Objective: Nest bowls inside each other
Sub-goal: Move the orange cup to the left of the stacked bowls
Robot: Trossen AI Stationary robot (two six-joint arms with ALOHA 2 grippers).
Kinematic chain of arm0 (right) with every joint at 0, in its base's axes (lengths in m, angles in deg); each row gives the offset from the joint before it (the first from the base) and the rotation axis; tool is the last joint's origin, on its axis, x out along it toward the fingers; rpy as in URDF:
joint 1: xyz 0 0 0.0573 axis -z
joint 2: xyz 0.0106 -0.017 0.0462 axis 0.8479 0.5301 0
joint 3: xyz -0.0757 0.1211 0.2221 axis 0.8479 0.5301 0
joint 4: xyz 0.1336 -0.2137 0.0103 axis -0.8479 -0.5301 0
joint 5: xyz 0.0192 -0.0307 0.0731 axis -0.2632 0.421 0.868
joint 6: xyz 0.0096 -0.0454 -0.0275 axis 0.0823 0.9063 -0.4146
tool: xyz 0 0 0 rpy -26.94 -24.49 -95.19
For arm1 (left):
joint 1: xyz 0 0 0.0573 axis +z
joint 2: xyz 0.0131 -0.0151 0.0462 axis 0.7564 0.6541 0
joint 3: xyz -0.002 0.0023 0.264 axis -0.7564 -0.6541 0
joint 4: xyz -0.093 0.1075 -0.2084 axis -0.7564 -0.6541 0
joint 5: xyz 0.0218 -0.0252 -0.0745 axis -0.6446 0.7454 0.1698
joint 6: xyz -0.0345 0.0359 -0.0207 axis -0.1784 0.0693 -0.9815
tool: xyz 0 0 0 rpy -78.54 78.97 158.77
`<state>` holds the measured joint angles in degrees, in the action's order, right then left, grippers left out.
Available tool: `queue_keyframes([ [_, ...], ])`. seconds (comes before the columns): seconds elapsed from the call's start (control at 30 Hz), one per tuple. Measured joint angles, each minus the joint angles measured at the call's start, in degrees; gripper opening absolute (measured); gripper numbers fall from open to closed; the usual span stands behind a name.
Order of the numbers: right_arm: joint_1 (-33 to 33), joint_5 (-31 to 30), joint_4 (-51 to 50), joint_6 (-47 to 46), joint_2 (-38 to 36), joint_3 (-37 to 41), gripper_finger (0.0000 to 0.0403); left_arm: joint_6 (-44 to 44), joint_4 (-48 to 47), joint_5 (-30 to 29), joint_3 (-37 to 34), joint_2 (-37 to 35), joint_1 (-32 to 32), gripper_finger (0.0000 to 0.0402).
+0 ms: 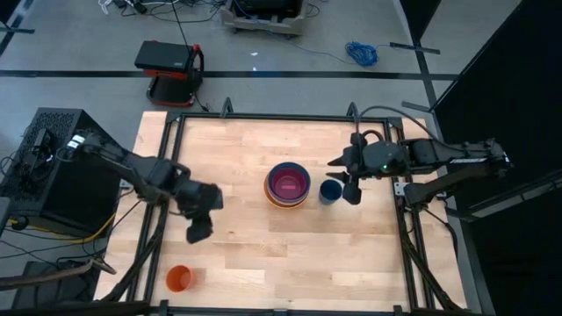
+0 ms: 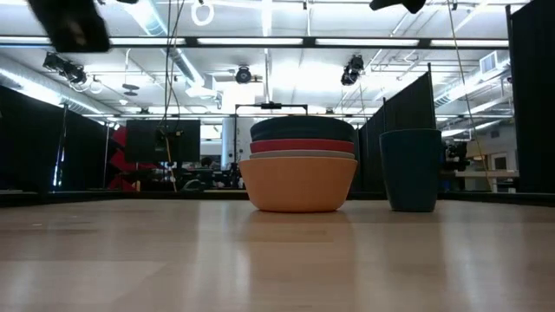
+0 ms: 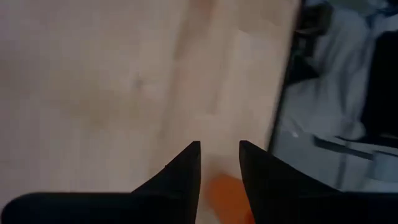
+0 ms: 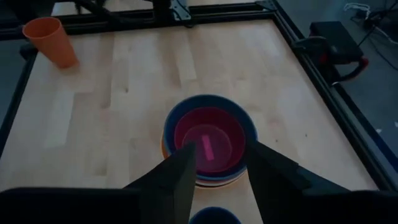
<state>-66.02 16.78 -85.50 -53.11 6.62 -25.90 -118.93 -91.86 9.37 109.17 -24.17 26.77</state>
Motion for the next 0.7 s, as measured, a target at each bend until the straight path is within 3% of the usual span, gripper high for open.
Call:
queue_keyframes([
  [0.13,0.0,-0.2,0.0,0.1,0.0,0.0,0.0135,-8.8,2.3,-0.6,0.0,0.0,-7.3,0.0100],
  [0.27,0.0,-0.2,0.0,0.2,0.1,0.0,0.0141,-17.4,2.8,-5.4,0.0,0.1,-14.7,0.0108],
  [0.7,0.0,-0.1,0.0,0.1,0.1,0.0,0.0138,-35.8,1.2,-13.8,0.0,5.6,-30.8,0.0118],
])
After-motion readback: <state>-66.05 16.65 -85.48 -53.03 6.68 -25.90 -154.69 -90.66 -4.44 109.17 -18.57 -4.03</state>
